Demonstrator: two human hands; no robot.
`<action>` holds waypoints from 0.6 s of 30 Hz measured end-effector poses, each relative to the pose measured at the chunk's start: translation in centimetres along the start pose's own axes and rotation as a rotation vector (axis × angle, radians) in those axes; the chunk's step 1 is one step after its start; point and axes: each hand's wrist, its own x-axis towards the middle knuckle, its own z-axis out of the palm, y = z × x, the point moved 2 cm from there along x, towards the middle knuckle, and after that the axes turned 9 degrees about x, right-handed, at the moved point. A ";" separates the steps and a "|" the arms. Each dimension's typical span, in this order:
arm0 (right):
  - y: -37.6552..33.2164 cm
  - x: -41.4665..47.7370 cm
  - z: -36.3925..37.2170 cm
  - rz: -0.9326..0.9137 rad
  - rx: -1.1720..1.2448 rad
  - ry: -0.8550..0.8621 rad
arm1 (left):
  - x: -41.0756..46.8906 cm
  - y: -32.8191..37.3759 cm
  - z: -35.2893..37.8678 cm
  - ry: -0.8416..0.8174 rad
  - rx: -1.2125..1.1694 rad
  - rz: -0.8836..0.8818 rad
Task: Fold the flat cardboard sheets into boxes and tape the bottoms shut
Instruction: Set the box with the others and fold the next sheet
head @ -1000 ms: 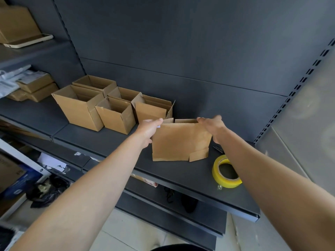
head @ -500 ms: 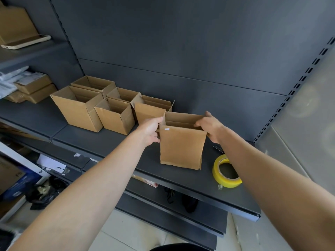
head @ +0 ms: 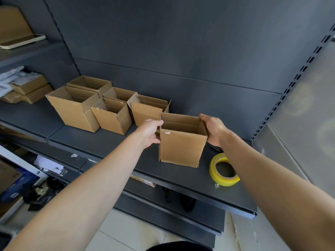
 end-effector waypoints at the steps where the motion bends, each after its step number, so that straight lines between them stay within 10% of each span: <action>1: 0.1 -0.1 -0.1 0.008 0.031 -0.012 | 0.0 0.0 0.0 -0.008 0.014 0.000; 18: -0.2 -0.1 -0.2 -0.058 -0.244 0.114 | -0.3 -0.5 0.4 0.121 0.132 0.013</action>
